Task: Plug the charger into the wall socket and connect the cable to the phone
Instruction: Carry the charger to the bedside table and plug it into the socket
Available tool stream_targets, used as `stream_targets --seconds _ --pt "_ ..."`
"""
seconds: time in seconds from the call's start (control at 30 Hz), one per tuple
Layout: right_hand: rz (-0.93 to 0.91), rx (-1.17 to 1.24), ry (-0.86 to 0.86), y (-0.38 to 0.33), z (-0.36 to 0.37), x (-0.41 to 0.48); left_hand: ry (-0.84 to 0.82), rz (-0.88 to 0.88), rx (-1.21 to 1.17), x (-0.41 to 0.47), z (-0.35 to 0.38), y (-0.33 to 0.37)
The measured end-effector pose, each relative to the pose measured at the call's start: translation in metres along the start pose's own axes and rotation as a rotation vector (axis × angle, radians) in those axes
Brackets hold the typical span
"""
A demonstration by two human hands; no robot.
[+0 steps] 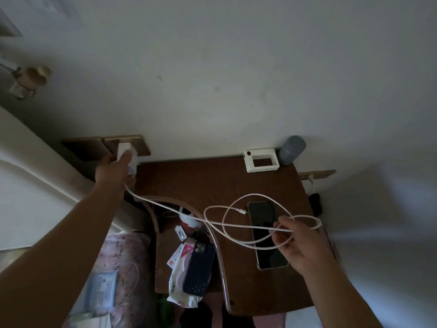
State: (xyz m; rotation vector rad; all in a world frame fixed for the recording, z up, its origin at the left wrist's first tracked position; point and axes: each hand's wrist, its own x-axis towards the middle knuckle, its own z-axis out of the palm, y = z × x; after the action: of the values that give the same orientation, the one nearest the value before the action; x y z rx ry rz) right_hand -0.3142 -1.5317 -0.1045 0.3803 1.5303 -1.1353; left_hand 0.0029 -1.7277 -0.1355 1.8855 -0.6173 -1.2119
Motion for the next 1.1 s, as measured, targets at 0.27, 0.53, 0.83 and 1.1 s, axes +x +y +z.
stream_targets --seconds 0.27,0.53,0.83,1.1 --pt "0.016 0.139 0.045 0.005 -0.008 0.010 -0.068 0.029 0.039 0.000 -0.007 -0.007" --pt "0.022 0.160 -0.218 -0.017 -0.005 -0.013 -0.081 0.050 0.039 -0.004 -0.012 -0.011" --pt "-0.095 -0.111 -0.610 -0.053 -0.008 -0.066 0.022 0.118 0.153 -0.023 -0.024 -0.014" --pt "-0.596 -0.950 -0.615 -0.087 -0.013 -0.137 0.169 0.515 0.322 -0.080 -0.053 -0.015"
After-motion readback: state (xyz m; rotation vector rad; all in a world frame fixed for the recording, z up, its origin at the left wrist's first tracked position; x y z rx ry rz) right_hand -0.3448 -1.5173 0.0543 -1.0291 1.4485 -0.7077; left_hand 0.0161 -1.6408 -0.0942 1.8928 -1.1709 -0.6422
